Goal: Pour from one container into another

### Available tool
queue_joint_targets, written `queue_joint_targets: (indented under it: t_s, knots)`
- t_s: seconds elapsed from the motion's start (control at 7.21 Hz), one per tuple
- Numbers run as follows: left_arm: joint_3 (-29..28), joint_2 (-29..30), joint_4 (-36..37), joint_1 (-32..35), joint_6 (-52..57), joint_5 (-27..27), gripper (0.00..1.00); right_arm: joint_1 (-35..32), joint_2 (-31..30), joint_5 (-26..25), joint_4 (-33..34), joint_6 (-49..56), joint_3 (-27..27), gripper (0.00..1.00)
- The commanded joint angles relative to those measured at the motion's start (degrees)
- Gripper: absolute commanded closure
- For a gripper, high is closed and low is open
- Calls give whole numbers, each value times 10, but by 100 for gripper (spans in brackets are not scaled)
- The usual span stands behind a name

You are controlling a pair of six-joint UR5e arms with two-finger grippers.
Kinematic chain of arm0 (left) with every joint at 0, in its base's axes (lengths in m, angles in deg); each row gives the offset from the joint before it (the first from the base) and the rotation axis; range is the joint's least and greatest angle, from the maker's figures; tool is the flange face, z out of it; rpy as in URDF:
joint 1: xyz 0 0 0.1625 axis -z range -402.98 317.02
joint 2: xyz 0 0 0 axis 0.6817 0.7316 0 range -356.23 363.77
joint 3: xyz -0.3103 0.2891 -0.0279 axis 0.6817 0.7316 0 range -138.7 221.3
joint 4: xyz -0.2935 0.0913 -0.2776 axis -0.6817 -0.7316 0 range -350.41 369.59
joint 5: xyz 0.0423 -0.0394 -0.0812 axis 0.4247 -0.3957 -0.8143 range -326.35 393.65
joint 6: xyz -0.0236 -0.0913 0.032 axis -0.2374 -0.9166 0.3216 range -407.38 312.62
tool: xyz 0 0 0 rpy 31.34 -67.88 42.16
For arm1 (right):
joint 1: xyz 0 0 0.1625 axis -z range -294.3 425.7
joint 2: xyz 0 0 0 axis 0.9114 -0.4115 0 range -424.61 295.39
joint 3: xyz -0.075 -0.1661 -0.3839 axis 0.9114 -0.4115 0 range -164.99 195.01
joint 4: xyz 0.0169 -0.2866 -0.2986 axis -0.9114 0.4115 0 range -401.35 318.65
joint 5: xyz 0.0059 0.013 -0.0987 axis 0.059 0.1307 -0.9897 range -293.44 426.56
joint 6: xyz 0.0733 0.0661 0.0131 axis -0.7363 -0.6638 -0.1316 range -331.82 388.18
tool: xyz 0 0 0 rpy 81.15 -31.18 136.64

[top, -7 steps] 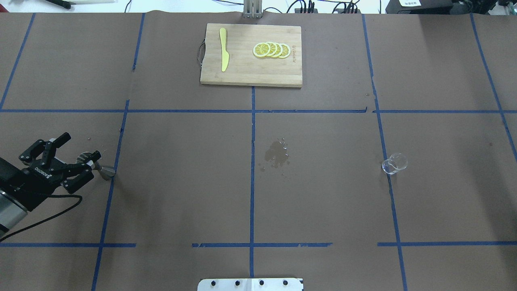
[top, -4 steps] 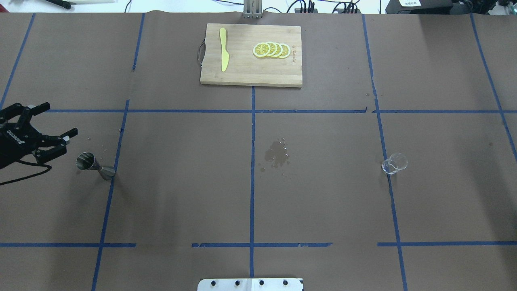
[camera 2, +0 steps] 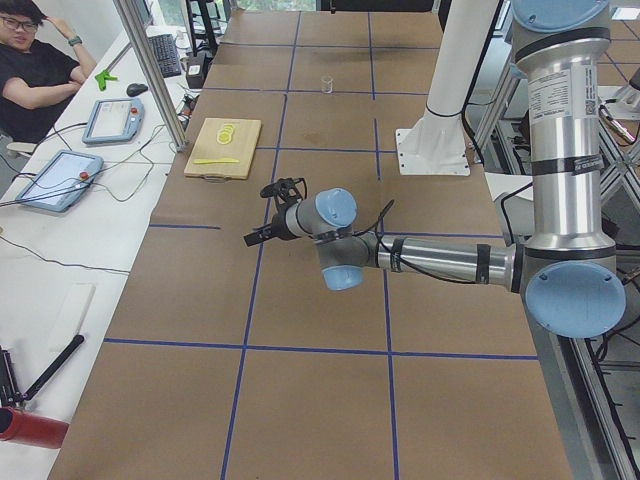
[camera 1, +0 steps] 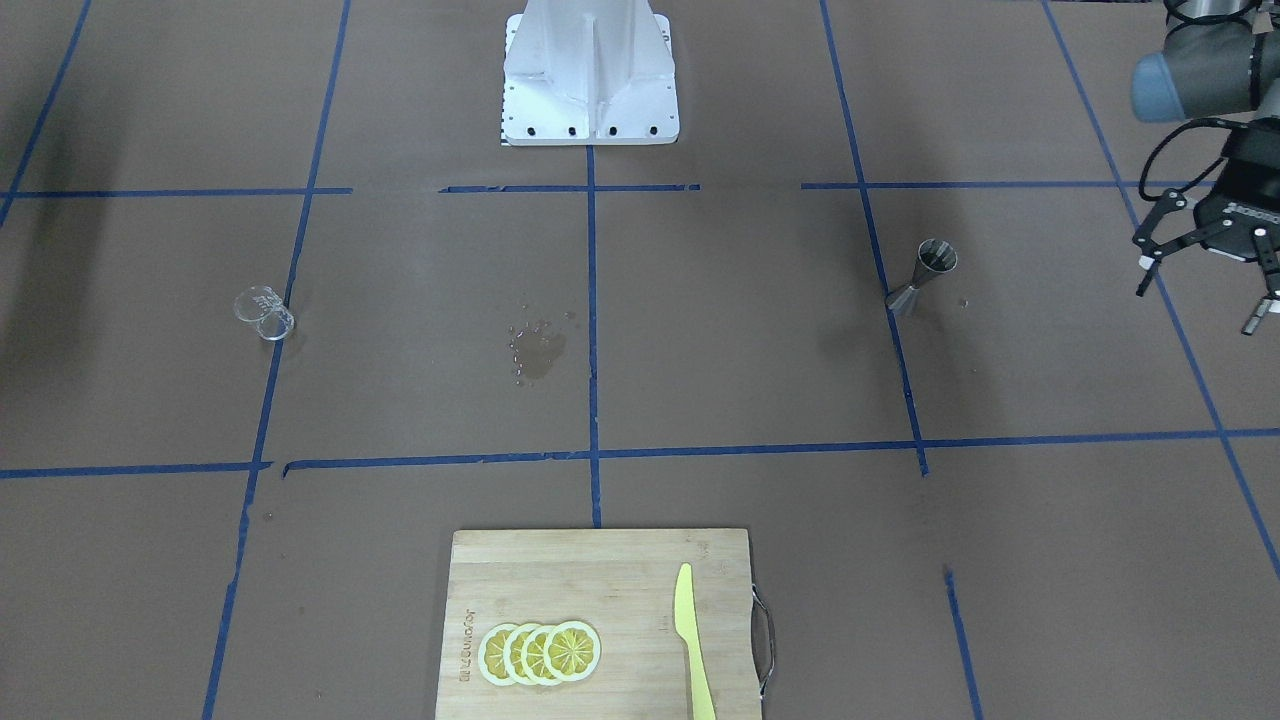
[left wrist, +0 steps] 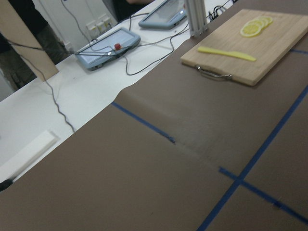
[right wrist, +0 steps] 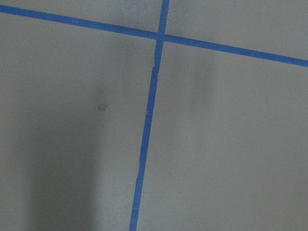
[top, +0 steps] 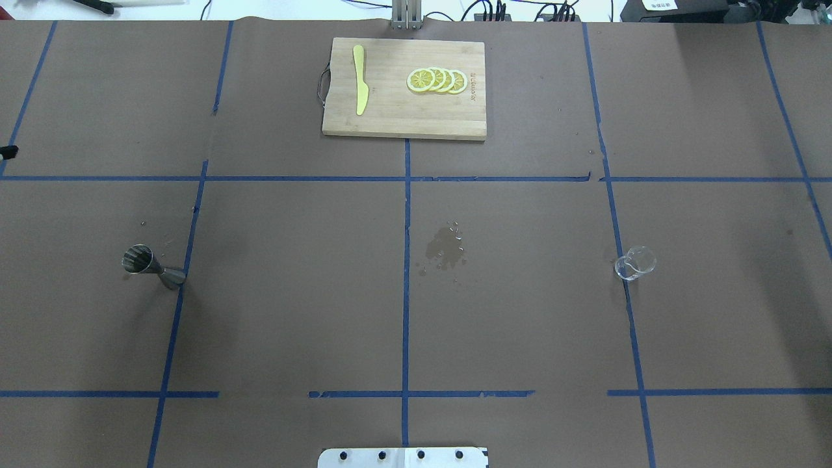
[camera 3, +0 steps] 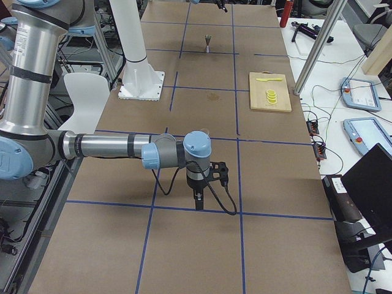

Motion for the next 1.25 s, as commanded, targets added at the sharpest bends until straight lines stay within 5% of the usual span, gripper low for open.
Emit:
queue_joint_targets:
  t_s: [0.0,0.55,0.69,0.97,1.11]
  knots:
    - [2,18,180,84,139,-20,0,0,-1,0,0,-2,-4,0]
    - [-50,-17,255,196,176,-15,0,0,-2,1,0,-2,-17,0]
    - [-50,-14,356,200,178,-21,0,0,-2,1,0,-1,-20,0]
    - [-39,-13,529,215,178,-165,0,0,-2,1,0,-1,-21,0]
    - [-37,-23,554,218,178,-201,0,0,-1,1,-1,-1,-20,0]
